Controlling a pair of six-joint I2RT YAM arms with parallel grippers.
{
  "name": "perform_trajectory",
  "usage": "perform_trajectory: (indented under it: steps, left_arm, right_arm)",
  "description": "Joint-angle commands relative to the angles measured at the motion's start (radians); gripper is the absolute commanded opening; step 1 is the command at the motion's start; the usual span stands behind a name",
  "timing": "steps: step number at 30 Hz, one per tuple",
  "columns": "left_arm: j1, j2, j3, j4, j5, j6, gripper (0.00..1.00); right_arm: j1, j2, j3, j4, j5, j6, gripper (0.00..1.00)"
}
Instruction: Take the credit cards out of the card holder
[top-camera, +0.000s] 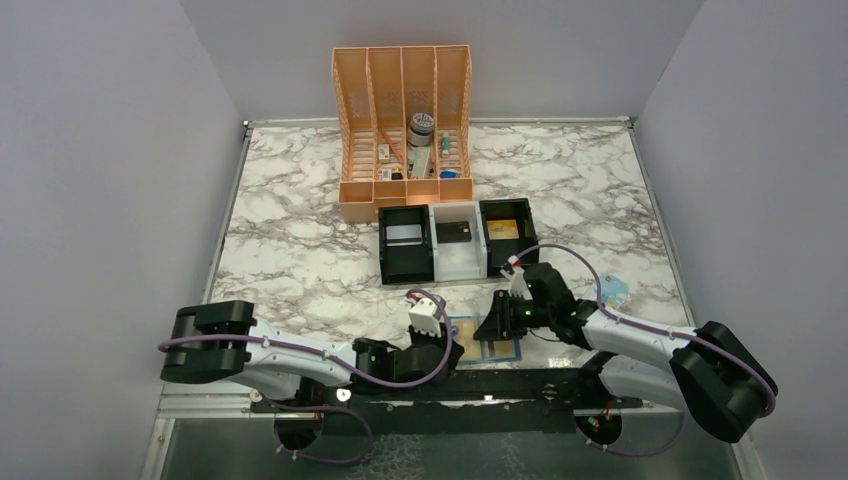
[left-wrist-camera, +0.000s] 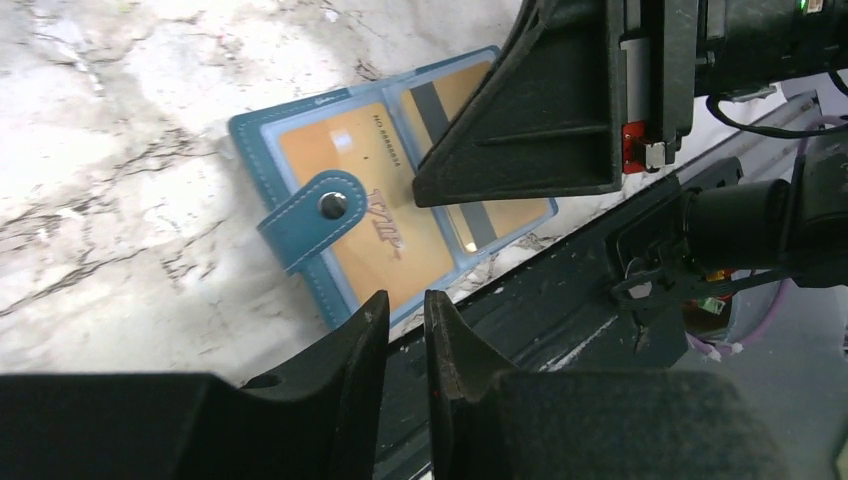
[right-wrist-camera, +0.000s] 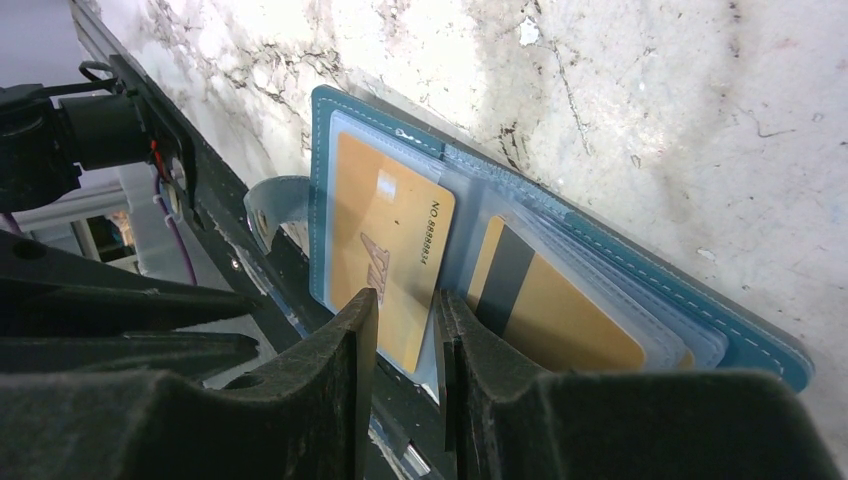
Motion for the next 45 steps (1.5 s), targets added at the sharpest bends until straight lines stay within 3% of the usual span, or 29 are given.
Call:
perform_trajectory:
  steps: [1, 19, 36, 45]
  left_arm:
    - [0.018, 0.080, 0.019, 0.110, 0.076, 0.048, 0.20]
    - [0.049, 0.260, 0.078, -0.041, 0.034, -0.076, 0.11]
    - [0.050, 0.203, 0.073, -0.072, -0.011, -0.045, 0.20]
    - [0.050, 0.228, 0.070, -0.048, 0.007, -0.046, 0.20]
  right_arm:
    - [0.007, -0.003, -0.007, -0.022, 0.038, -0.006, 0.29]
    - [0.007, -0.061, -0.015, -0.110, 0.061, -0.013, 0.31]
    - [0.007, 0.004, -0.017, -0.062, 0.029, -0.035, 0.31]
    - [0.006, 0.005, -0.013, -0.062, 0.032, -0.034, 0.32]
